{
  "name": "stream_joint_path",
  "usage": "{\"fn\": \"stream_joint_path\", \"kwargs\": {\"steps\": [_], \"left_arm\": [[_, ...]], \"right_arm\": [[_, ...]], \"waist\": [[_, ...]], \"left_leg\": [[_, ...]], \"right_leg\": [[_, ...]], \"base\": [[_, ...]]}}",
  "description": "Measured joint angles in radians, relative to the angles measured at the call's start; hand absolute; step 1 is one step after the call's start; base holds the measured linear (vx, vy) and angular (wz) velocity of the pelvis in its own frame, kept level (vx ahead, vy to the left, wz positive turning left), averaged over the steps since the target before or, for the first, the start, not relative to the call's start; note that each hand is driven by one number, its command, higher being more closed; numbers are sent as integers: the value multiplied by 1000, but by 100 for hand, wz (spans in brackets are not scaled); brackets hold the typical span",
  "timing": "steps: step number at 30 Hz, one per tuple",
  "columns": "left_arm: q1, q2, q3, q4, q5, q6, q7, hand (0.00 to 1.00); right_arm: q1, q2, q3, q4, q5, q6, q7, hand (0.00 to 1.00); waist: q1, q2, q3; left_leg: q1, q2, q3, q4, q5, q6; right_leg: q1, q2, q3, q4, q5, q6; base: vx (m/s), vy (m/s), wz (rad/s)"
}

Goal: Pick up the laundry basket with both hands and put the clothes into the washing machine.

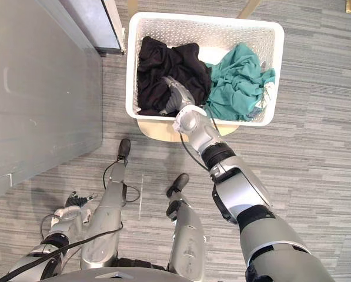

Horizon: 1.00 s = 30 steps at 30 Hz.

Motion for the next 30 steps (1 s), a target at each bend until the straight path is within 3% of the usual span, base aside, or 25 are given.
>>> {"fn": "stream_joint_path", "kwargs": {"steps": [7, 11, 13, 18, 23, 30], "left_arm": [[0, 1, 34, 12, 1, 7, -2, 0], [1, 5, 57, 12, 3, 14, -2, 0], [2, 12, 72, 12, 22, 18, -3, 0], [13, 50, 90, 9, 44, 23, -16, 0], [14, 59, 90, 6, 48, 25, -18, 0], [21, 76, 102, -10, 75, 30, -29, 0]], "right_arm": [[2, 6, 39, -21, -2, 6, 10, 0], [0, -53, 118, -164, 0, 20, 18, 0], [-5, -93, 171, -249, 2, 15, 23, 0], [-45, -179, 238, -453, 7, -45, 63, 0], [-59, -226, 288, -535, 14, -70, 100, 0], [-88, -283, 344, -636, 23, -92, 131, 0]], "waist": [[-21, 0, 0], [-42, -3, 0], [-49, -18, 0], [-86, -83, -22], [-81, -95, -21], [-80, -133, -18]], "left_leg": [[16, 4, 6, -21, 13, -1], [18, 7, 15, -38, 27, 0], [30, 10, 28, -45, 31, 0], [33, 20, 30, -45, 29, -1], [33, 22, 28, -46, 28, -3], [18, 23, 28, -68, 41, -3]], "right_leg": [[-1, -2, 6, 9, 0, 0], [-11, -5, 9, 17, 0, 0], [-11, -5, 18, 19, 0, 0], [-13, 5, 27, 19, -1, -2], [-14, 8, 24, 27, -4, -6], [-44, 8, 28, 34, -4, -7]], "base": [[-4, -23, -1], [-8, -44, -3], [0, -51, -11], [-3, -64, -6], [-10, -54, 2], [16, -54, -3]]}}
